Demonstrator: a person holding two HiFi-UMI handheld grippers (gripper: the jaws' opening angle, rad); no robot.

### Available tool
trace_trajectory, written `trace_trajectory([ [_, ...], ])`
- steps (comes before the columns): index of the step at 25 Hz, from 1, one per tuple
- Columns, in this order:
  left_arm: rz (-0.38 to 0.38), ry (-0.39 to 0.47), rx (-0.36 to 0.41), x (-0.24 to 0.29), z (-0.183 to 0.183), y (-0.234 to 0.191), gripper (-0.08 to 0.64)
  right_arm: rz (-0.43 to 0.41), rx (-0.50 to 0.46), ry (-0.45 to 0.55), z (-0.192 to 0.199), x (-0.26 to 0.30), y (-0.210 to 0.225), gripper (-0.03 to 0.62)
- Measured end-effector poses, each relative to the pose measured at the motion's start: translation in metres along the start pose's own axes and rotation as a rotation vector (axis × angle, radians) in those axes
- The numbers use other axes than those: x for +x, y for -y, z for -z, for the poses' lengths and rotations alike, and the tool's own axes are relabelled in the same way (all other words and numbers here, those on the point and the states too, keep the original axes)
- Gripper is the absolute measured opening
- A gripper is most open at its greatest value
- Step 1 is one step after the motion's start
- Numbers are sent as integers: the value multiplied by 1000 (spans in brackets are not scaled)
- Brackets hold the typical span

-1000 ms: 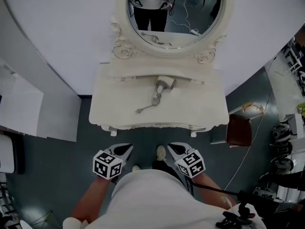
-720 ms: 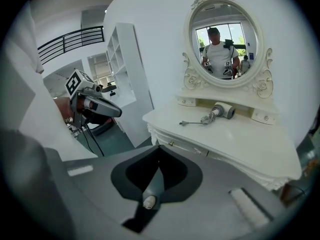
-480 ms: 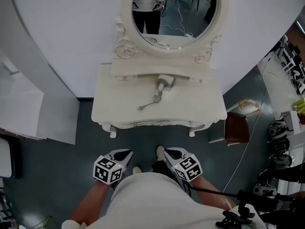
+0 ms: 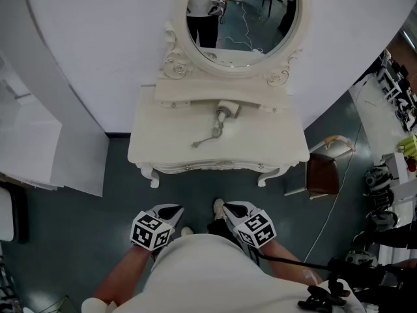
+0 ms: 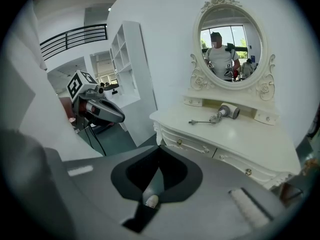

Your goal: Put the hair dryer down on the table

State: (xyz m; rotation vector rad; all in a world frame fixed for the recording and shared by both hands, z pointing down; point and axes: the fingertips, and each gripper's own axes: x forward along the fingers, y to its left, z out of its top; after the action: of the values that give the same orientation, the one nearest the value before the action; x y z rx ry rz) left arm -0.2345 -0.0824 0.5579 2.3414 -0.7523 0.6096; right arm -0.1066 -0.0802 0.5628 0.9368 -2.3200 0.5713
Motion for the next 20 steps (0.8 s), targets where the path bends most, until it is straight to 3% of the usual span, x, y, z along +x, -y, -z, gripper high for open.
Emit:
trace_trajectory([
  [20,3,-11,11,-5,19,9,3,0,-31,-5,9,-2,-16,0],
])
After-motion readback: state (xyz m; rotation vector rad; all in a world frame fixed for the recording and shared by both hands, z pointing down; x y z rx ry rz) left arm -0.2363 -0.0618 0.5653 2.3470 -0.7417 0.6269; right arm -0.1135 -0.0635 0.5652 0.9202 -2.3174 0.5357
